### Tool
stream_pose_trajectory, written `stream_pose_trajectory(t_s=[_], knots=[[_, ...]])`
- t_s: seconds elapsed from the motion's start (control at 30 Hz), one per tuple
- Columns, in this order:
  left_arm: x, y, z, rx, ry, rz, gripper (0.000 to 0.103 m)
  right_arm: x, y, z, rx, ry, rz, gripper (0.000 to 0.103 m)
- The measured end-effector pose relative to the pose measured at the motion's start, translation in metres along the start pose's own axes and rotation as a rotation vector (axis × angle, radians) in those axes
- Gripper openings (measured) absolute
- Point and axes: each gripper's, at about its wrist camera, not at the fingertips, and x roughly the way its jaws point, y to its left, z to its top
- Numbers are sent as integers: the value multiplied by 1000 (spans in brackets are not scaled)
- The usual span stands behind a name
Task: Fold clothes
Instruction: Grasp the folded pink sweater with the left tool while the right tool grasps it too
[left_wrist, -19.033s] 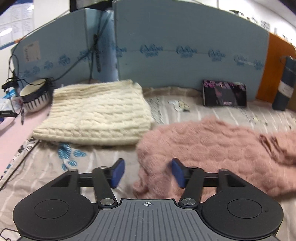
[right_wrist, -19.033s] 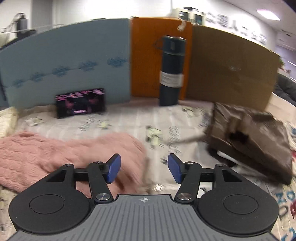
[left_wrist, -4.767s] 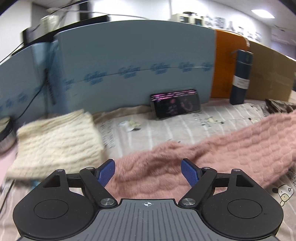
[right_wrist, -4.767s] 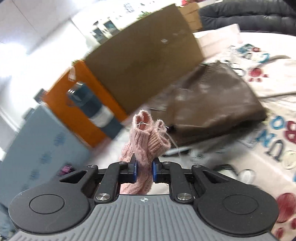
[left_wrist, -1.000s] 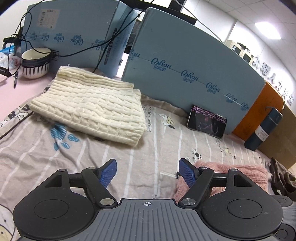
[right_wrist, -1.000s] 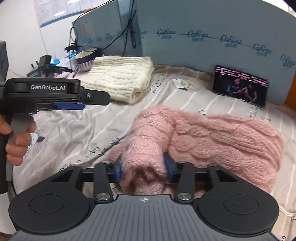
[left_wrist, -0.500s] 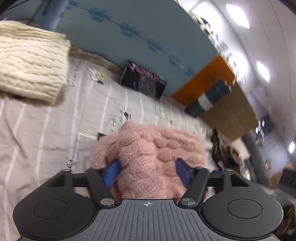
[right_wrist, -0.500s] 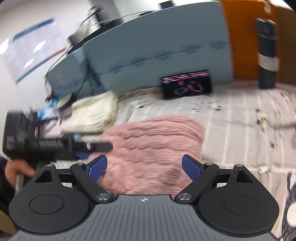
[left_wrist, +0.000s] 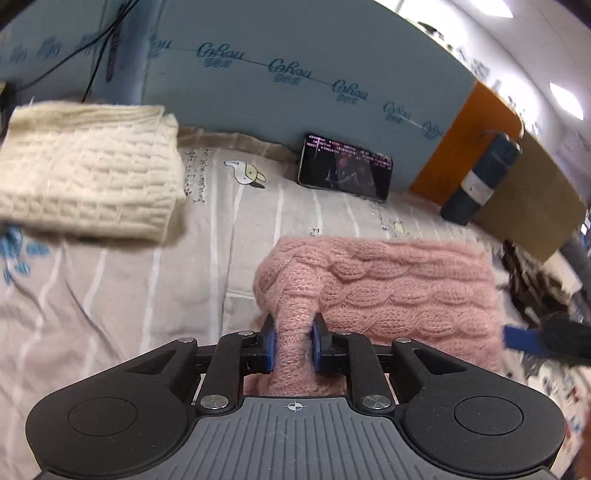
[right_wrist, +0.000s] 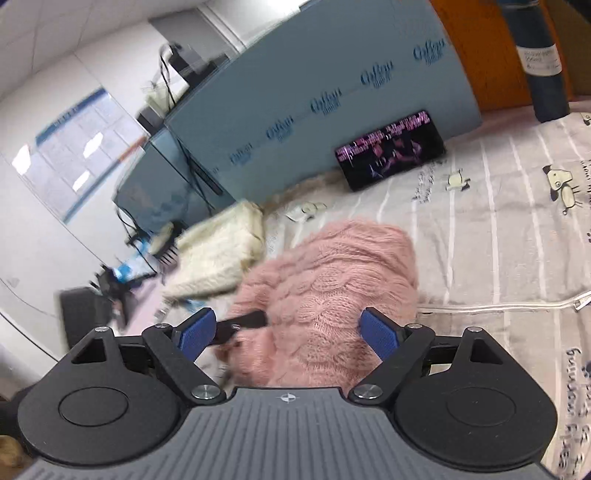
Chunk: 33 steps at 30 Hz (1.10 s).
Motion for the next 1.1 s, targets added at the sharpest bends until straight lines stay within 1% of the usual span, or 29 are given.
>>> stream_pose_trajectory(t_s=[0.03,0.13,0.17,0.2,0.23,0.27,0.3,0.37,0.4,0.47,0.53,0.6,0.63,0.73,0.83,0.97,1.07,1.1], knots=[[1,1,0,-1,-1,0,21,8,-4,1,2,12,-25,86],[5,2,-1,13,4,19,30,36,-27,5,59,73,-153,86],[5,0,-2,20,1,35,35,43,-34,6,79,91,-192,86],[5,-1,-2,27,-1,51,44,50,-41,6,99,106,-226,86],[5,-3,-2,34,-4,66,50,50,-45,6,118,98,-218,87],[5,-5,-2,41,-6,82,63,48,-45,6,120,94,-212,87],[5,-6,-3,48,-9,98,68,46,-44,6,121,90,-207,87],[-1,-6,-3,20,-7,90,71,35,-41,5,115,70,-198,88],[-5,-6,-2,-1,-5,79,79,28,-41,5,121,55,-185,88],[-9,-3,-4,-62,7,39,90,17,-46,4,153,40,-178,89],[-5,1,-8,-114,31,6,91,10,-53,3,196,41,-189,89],[6,1,-11,-138,81,29,91,11,-63,0,249,57,-194,89],[10,0,-13,-146,95,31,91,13,-64,-1,264,64,-182,88],[17,-5,-17,-155,101,9,91,18,-68,-5,305,87,-147,88],[20,-11,-20,-143,88,10,92,27,-63,-8,294,127,-120,88],[22,-14,-20,-174,78,-14,91,36,-56,-5,254,147,-112,88],[23,-18,-21,-194,73,-38,90,39,-56,-2,257,152,-116,88],[23,-20,-22,-191,68,-40,88,39,-57,-2,261,154,-118,88]])
